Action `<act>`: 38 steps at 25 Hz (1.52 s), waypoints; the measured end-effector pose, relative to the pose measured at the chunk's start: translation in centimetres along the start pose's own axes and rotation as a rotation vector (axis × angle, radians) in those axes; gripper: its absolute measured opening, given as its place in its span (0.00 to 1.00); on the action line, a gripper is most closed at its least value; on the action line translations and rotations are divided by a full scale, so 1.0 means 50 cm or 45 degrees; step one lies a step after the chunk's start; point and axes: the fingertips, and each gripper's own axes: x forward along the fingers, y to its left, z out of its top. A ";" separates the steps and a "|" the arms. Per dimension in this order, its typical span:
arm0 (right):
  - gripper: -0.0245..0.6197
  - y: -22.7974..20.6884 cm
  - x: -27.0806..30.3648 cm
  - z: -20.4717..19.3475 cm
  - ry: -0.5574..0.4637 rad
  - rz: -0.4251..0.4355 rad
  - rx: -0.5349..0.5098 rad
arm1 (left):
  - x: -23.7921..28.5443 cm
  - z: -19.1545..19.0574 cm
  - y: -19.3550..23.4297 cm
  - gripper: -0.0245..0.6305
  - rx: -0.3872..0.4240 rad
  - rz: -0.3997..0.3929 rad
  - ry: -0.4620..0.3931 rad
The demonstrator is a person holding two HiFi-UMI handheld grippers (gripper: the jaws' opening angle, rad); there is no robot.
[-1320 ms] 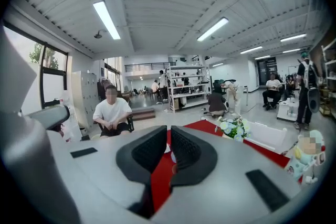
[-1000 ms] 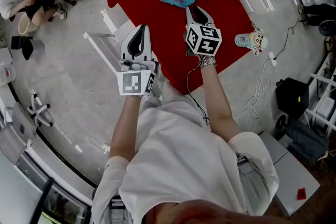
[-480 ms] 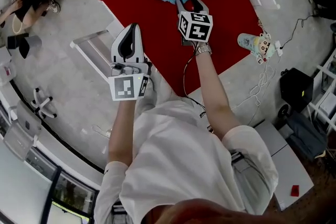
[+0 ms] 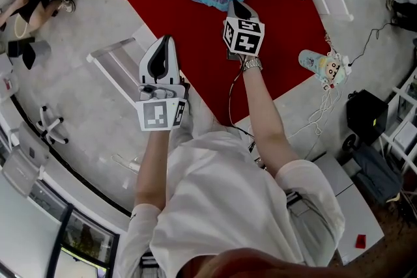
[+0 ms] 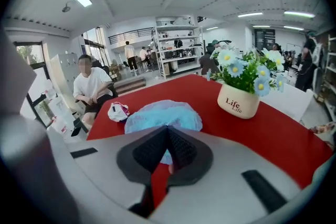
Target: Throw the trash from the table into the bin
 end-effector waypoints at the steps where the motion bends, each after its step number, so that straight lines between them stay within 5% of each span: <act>1: 0.05 0.005 -0.009 0.005 -0.015 0.002 0.000 | -0.006 0.002 0.000 0.04 0.000 0.000 -0.004; 17: 0.05 0.148 -0.255 0.101 -0.289 0.013 -0.104 | -0.164 0.092 0.002 0.04 -0.026 -0.044 -0.172; 38: 0.05 0.373 -0.688 -0.051 -0.547 0.002 -0.060 | -0.532 0.150 -0.034 0.04 0.039 -0.196 -0.293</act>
